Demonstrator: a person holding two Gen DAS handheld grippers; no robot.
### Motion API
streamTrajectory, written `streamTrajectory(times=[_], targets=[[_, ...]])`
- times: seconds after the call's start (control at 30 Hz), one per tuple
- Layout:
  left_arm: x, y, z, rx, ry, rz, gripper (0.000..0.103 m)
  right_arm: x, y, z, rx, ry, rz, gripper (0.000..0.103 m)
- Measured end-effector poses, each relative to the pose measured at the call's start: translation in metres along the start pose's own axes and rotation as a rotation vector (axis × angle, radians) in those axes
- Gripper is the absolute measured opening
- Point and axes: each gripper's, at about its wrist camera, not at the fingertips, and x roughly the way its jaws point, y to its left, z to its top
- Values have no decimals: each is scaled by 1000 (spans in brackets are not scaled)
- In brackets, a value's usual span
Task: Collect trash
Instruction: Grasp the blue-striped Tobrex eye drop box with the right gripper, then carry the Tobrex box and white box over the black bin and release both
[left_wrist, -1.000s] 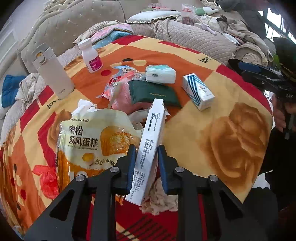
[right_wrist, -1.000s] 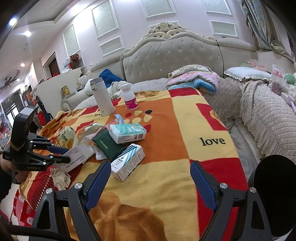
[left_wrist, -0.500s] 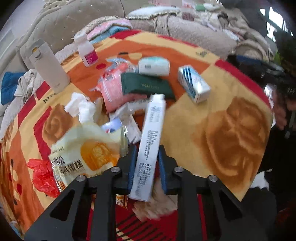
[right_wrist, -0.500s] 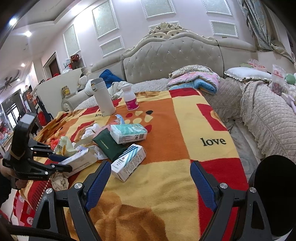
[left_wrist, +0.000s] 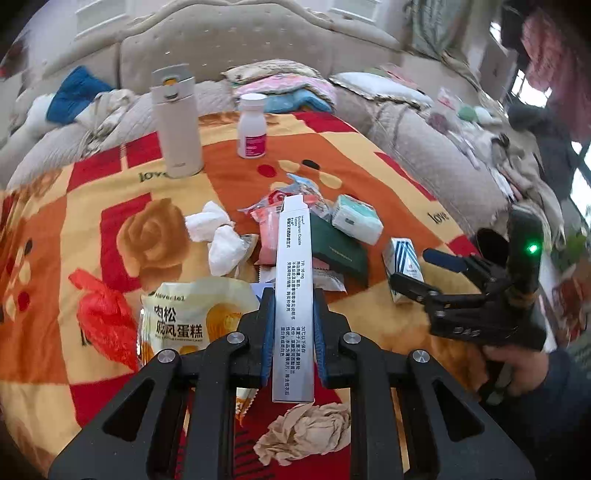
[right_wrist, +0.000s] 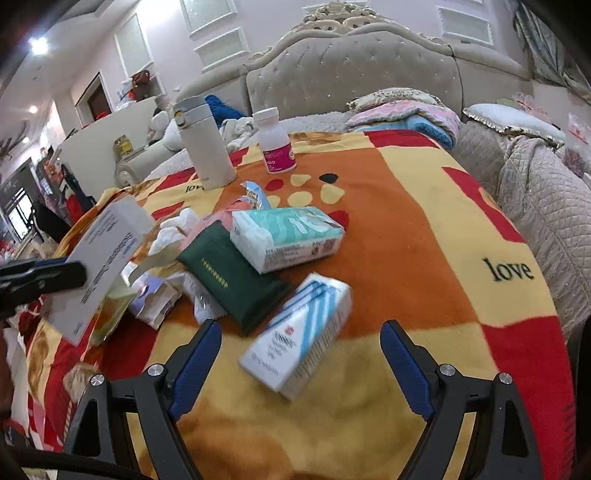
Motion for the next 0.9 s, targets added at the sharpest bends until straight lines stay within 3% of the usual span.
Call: streamTrajectory(times=[0.07, 0.1, 0.27, 0.7, 0.9], targets=[[2, 1, -2, -29, 8, 3, 16, 10, 2, 0, -11, 35, -39, 67], [4, 2, -4, -41, 12, 7, 16, 14, 1, -1, -9, 58, -25, 51], [10, 0, -9, -82, 15, 42, 16, 4, -7, -5, 2, 45, 2, 27], [13, -45, -16, -151, -36, 226, 16, -77, -31, -15, -42, -125, 75, 27], [9, -60, -14, -167, -55, 252, 16, -93, -38, -22, -70, -145, 53, 27]])
